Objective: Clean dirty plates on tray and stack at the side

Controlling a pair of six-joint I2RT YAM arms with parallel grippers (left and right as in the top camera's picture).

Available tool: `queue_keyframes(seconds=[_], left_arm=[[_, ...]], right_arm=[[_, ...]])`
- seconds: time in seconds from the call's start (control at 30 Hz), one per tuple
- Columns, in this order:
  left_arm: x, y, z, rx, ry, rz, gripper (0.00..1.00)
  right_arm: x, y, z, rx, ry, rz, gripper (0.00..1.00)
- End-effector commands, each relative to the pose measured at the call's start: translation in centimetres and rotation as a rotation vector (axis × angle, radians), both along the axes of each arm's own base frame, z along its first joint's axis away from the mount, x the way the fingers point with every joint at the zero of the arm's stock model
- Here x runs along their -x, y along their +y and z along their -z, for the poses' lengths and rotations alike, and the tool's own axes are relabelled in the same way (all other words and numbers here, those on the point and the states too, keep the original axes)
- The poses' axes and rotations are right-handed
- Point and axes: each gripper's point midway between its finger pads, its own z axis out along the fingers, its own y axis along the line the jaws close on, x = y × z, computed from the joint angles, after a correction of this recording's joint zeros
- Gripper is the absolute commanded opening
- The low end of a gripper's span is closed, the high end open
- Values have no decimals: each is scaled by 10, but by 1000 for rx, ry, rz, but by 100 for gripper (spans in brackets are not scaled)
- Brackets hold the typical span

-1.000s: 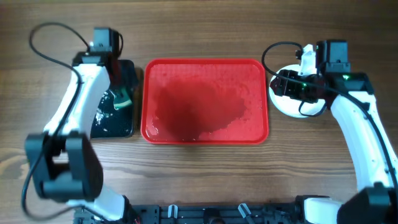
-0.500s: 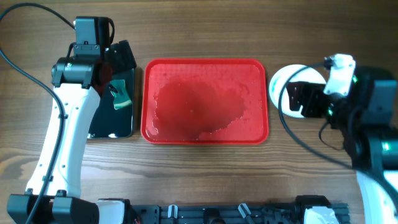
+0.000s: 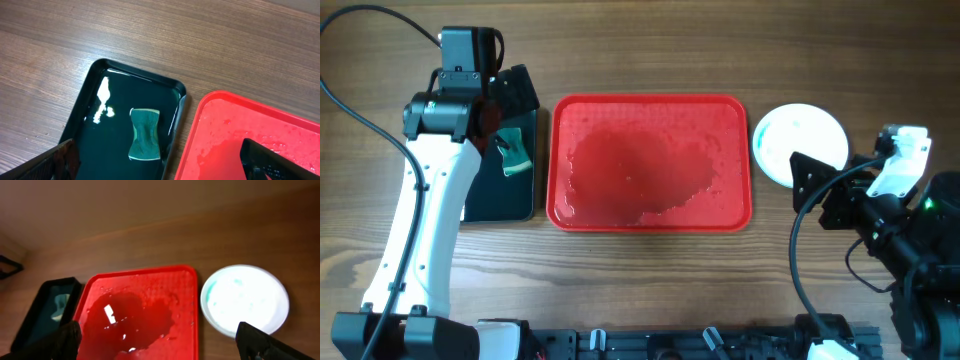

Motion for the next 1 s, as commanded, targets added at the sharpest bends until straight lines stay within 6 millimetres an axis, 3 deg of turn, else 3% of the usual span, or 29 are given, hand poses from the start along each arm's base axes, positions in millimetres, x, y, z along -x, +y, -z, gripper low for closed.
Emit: queue_keyframes(seconds=[0.0,0.23,0.47,0.6,0.73,0.9,0.97], left_arm=[[-1,0,2,2,3,-15,100],[-1,0,2,2,3,-15,100],[-1,0,2,2,3,-15,100],[-1,0,2,2,3,-15,100],[-1,0,2,2,3,-15,100],[-1,0,2,2,3,-15,100],[-1,0,2,2,2,-15,100]], right_arm=[[-1,-2,-1,-36,11,34,100],[-17,-3,-24,59,-138,-9,100],[-10,-3,-20,152,-332,-43,100],[-5,0,-1,150,-462,-45,100],[-9,3,31,148,-577,-59,100],[-2,9,76,148,-628,-80,100],[0,7,81,151,-653,-66,100]])
